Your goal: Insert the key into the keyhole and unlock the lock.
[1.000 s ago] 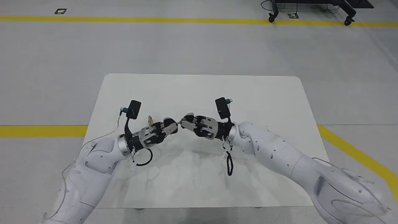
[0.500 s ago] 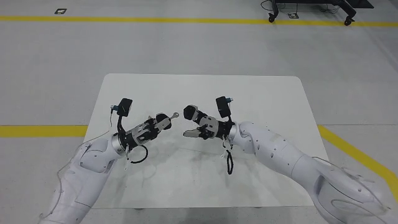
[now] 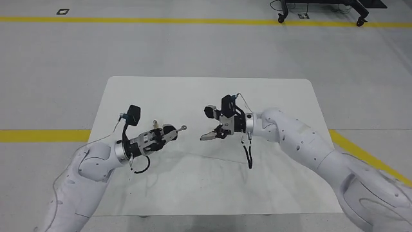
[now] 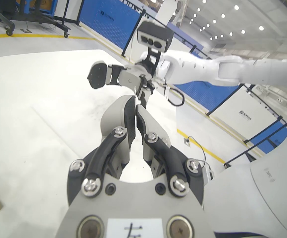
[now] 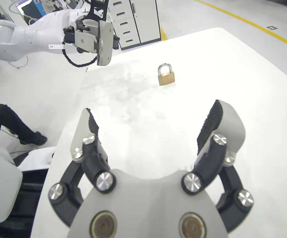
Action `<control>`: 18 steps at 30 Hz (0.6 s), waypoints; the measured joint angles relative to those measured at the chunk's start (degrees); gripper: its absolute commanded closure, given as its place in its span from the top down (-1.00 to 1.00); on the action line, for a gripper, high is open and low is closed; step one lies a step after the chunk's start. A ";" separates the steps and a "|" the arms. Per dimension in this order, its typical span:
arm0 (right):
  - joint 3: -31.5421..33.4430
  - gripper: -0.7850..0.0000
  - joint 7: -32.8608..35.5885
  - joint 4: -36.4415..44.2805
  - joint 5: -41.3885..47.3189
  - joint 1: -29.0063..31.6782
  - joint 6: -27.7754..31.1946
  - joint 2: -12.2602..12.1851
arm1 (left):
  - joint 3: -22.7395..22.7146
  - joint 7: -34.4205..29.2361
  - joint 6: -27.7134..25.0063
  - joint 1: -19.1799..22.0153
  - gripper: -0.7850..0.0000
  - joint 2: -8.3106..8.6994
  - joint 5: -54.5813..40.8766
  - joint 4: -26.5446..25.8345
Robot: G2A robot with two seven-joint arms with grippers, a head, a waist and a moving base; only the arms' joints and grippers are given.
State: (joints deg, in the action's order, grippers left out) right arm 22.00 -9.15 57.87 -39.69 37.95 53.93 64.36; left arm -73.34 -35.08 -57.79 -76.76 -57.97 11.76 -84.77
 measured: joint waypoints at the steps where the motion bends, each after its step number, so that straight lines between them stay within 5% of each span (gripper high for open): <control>1: 0.70 0.49 1.73 1.49 0.57 0.41 -0.08 -0.61 | 0.34 -0.46 -0.20 -0.08 -1.00 0.03 0.89 -0.50; 6: 3.07 0.36 10.75 8.92 4.98 3.10 0.65 -2.91 | 1.61 0.23 1.36 -0.32 -1.00 -0.06 7.10 -2.09; 9: 3.99 0.00 14.14 11.05 7.57 4.37 -0.04 -3.45 | 2.29 1.35 1.55 -0.39 -1.00 -0.14 9.38 -2.49; 18: 5.35 -0.10 19.56 12.92 10.86 5.81 -0.46 -3.32 | 3.42 3.61 2.46 -0.12 -1.00 -0.14 12.66 -2.70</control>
State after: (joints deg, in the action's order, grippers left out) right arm 27.35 10.41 70.79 -28.83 43.76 53.47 61.04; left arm -69.92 -31.47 -55.33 -76.88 -58.11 24.42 -87.47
